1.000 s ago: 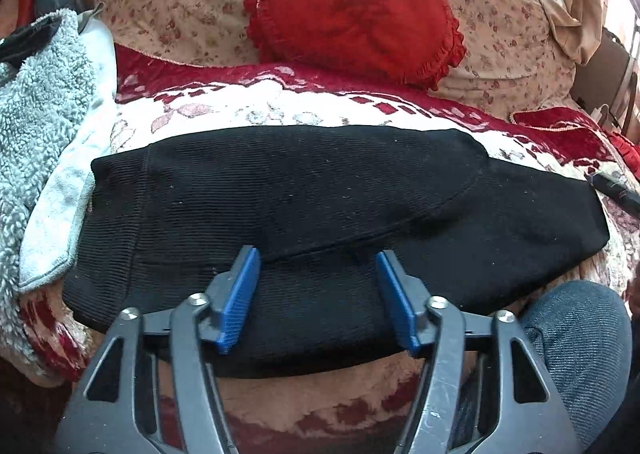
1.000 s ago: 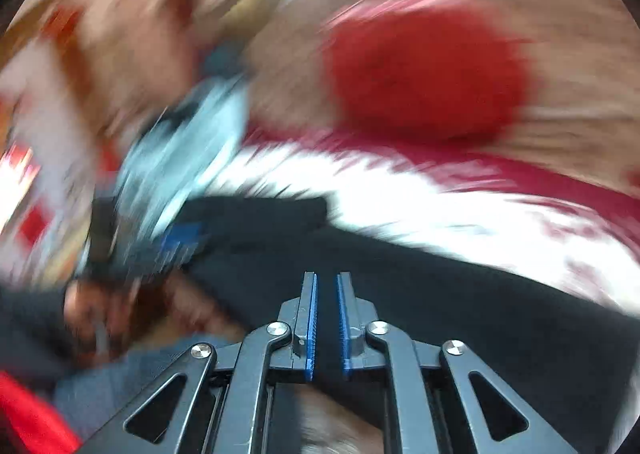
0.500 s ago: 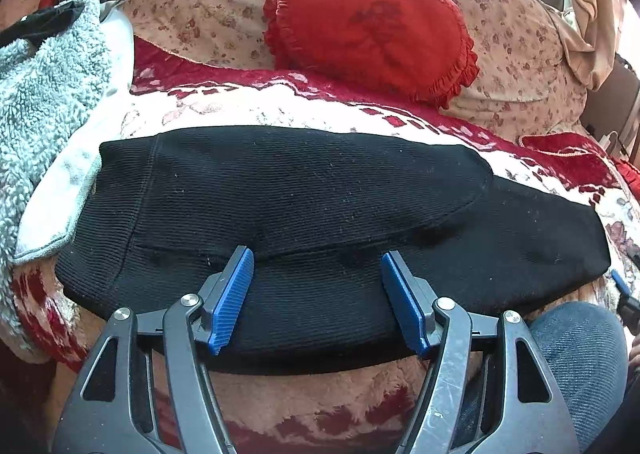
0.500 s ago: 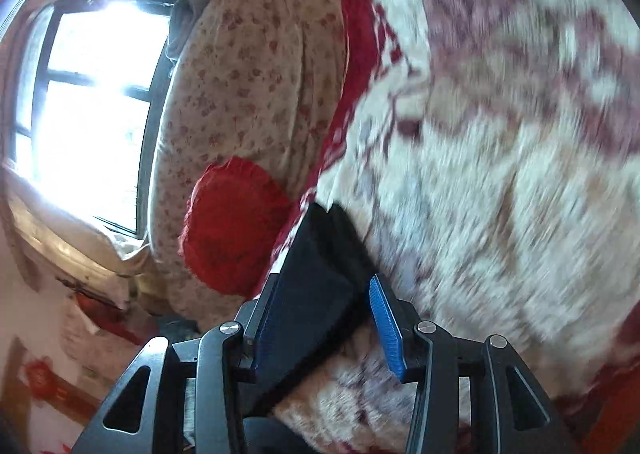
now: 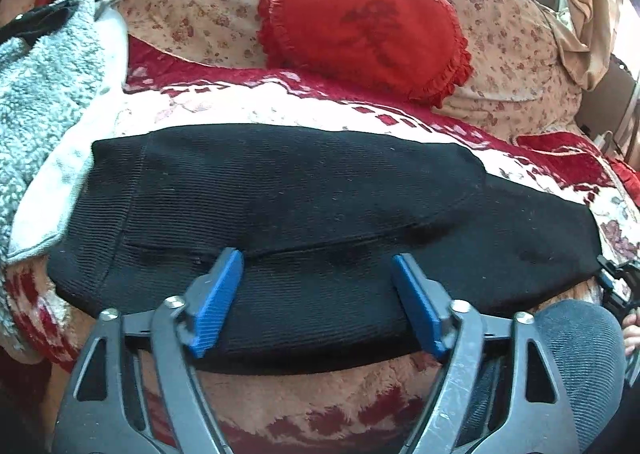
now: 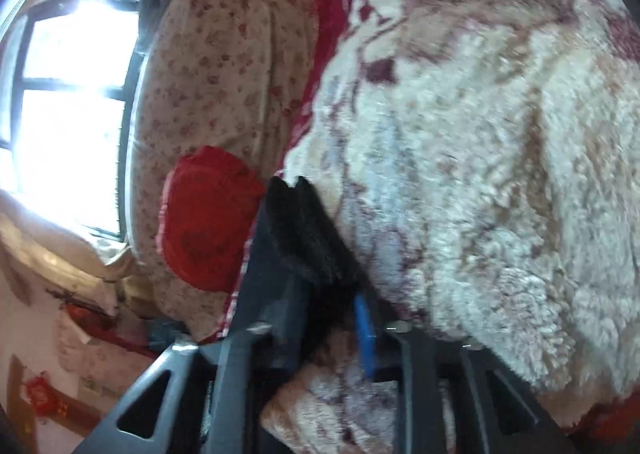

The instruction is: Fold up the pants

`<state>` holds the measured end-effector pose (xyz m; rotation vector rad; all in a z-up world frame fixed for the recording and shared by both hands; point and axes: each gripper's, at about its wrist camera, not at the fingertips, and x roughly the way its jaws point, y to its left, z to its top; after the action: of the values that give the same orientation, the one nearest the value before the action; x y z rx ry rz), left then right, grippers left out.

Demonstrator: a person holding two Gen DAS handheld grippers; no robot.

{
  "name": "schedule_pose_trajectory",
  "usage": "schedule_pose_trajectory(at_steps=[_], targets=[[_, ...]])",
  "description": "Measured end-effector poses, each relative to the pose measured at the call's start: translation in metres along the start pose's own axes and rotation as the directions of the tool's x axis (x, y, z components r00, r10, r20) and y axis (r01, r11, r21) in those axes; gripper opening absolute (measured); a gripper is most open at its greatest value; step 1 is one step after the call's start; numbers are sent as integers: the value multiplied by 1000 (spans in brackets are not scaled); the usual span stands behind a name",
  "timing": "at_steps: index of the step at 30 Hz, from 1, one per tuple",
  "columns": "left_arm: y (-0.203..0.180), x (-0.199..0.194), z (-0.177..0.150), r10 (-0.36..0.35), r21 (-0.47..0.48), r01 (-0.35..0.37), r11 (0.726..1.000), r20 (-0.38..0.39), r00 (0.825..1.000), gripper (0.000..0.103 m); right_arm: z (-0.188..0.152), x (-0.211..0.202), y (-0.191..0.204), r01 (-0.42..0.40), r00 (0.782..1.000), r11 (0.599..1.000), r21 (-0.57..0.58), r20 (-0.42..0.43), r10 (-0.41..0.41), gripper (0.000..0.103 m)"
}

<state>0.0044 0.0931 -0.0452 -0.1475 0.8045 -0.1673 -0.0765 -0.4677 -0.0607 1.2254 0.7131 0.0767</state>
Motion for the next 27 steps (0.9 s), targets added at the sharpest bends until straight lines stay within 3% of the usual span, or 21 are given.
schedule_pose_trajectory(at_steps=[6,9,14,17,20,21,23,26,27], targets=[[3,-1,-1,-21,-26,21,999,12,1000,82,-5,-6,-3,9,1000,1000,17,24,-10,14],[8,-3,0,-45,-55,46,997,20,999,82,-7,-13,-5,-10,999,999,50,35,8,9],[5,-4,4,-32,-48,33,998,7,999,82,-7,-18,14,-37,998,999,-22,58,39,8],[2,-18,5,-9,-71,11,997,34,999,82,-13,-20,49,-113,991,982,-150,58,123,8],[-6,-36,2,-6,-42,11,999,107,994,82,-29,-7,94,-215,975,932,-291,-16,220,8],[-11,-40,-1,-15,-14,16,1000,124,992,82,-40,4,115,-266,964,899,-348,-74,256,8],[-16,-33,-6,-31,10,31,999,86,996,82,-62,26,149,-338,941,839,-425,-182,287,8],[-16,-12,-14,-40,10,40,999,-17,999,82,-104,67,200,-412,899,742,-529,-367,238,8],[-15,-12,-14,-40,13,40,999,-18,999,82,-124,86,218,-451,868,698,-556,-455,199,8]])
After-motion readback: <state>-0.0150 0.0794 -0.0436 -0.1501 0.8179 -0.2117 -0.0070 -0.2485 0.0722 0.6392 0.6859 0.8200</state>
